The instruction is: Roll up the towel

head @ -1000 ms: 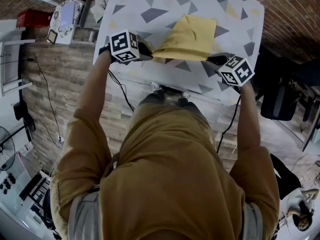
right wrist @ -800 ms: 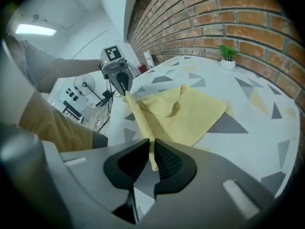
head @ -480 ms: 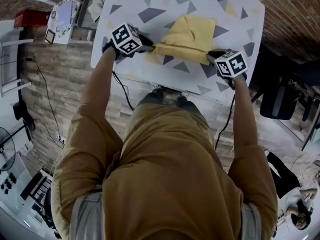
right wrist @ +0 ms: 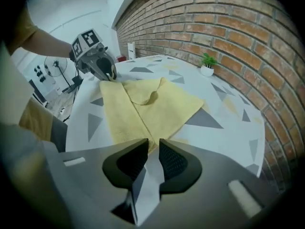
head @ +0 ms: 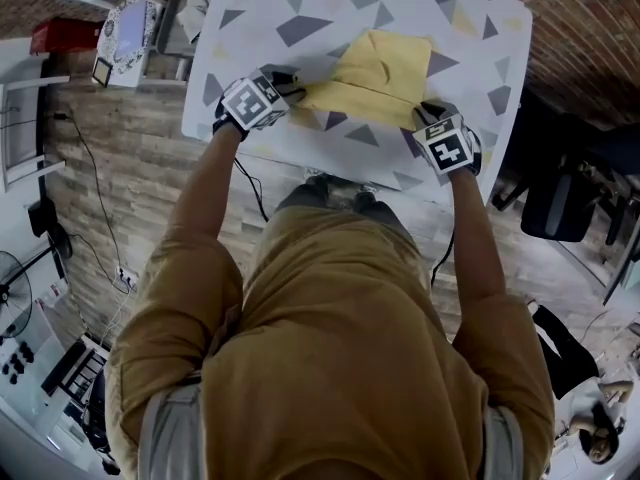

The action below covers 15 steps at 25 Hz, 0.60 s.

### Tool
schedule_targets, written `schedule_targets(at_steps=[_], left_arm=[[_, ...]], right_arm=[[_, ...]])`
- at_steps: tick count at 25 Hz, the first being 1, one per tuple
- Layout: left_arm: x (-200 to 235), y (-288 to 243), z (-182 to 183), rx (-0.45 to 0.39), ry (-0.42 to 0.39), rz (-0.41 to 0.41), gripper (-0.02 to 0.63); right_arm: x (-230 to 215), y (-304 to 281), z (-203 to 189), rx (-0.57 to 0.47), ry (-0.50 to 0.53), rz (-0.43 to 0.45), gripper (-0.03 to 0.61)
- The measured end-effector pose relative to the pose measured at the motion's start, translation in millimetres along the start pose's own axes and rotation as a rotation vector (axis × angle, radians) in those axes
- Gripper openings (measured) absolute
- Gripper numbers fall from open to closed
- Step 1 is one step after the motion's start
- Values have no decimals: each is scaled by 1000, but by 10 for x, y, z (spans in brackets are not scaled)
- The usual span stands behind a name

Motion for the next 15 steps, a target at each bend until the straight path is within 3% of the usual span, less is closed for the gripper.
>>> schedule_targets(at_steps=[2,5,8,12,15], left_arm=[[6,70,-59,-32,42,82,191],[24,294,-114,-110,111,239,198],[-79,556,-63,-163,81,349,198],[-453,537,5,-116,-136,300,195],[-678,311,38,-67,-234,220,193]], right_arm=[[6,25,2,-25,20,-40,79],[-20,171,-33,-105,59,-117,97],[97,345,-135,-187,170,-130,97],[403,337,-313,-173,365,-50,97],[477,203,-386,-137,389,-19,97]])
Point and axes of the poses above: the fingertips, and each gripper's own axes: y backward along the fingers, x to its left, z out of its top, the point moved 10 cm from there along y, backward along the fingers, and after that the axes turned 10 degrees about -y, right-handed, at the moved point
